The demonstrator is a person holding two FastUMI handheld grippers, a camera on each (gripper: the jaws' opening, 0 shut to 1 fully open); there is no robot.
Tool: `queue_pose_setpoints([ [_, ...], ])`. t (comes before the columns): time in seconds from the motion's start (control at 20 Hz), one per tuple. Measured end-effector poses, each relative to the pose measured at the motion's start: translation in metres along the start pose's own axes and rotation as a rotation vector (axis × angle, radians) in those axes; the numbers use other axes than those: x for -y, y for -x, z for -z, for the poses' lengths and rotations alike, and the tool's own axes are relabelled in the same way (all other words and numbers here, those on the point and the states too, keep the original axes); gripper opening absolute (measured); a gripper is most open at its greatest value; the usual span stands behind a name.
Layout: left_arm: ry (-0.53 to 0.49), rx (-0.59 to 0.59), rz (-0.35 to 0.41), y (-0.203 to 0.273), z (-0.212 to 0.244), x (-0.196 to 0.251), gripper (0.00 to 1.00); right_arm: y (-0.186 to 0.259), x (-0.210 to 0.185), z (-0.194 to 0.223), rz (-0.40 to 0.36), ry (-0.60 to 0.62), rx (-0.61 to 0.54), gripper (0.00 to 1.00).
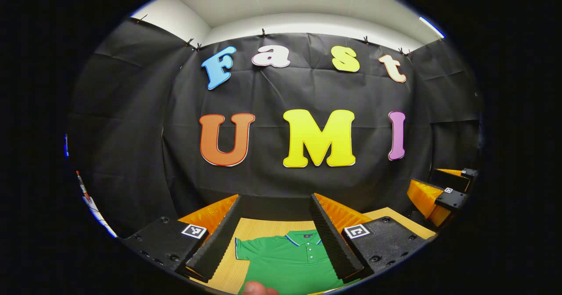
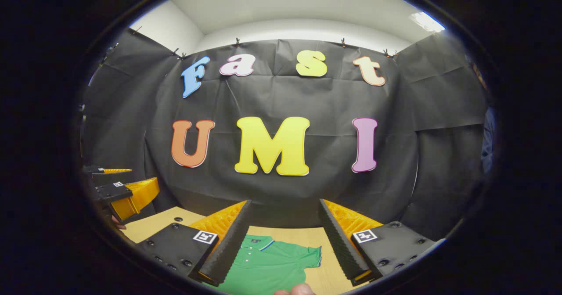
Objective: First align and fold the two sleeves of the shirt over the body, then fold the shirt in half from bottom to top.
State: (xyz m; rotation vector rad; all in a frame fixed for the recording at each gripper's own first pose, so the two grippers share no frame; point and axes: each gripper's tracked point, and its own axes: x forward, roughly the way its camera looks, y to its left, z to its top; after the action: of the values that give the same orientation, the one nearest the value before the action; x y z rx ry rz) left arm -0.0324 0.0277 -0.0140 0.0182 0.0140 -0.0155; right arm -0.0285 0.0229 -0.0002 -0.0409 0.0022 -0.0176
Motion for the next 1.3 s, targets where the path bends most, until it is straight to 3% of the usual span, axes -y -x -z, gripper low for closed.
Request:
queue_pose_setpoints([
  [0.15,-0.003,-0.009,0.006,0.0,0.005,0.0,1.0,0.0,-0.002,0.01,-0.024,-0.005,-0.04,0.95],
  [0.2,-0.002,-0.011,0.008,-0.001,0.008,0.0,0.98,0.0,-0.001,0.015,-0.028,-0.007,-0.062,0.89],
  [0.25,-0.001,-0.017,0.012,0.0,0.01,0.0,0.98,-0.001,0.001,0.019,-0.027,-0.005,-0.083,0.89],
  [0.3,-0.001,-0.02,0.014,0.0,0.012,0.002,0.98,-0.002,0.005,0.023,-0.022,-0.008,-0.1,0.96],
  [0.4,-0.001,-0.034,0.022,-0.002,0.02,0.006,0.98,-0.002,0.01,0.028,-0.018,-0.008,-0.122,0.96],
  [0.45,0.0,-0.042,0.026,-0.001,0.023,0.007,0.98,-0.002,0.014,0.032,-0.019,-0.003,-0.138,0.89],
  [0.5,0.004,-0.054,0.034,-0.001,0.028,0.01,0.98,-0.004,0.016,0.04,-0.022,-0.002,-0.164,0.89],
  [0.55,0.007,-0.068,0.041,-0.001,0.033,0.014,0.98,-0.004,0.018,0.049,-0.03,-0.003,-0.2,0.96],
  [0.9,0.01,-0.113,0.075,-0.007,0.048,0.029,0.98,-0.03,0.05,0.138,-0.069,-0.078,-0.594,0.96],
  [1.3,0.005,-0.203,0.047,-0.011,0.071,0.023,0.98,-0.086,0.104,0.238,0.018,-0.228,-0.956,0.97],
])
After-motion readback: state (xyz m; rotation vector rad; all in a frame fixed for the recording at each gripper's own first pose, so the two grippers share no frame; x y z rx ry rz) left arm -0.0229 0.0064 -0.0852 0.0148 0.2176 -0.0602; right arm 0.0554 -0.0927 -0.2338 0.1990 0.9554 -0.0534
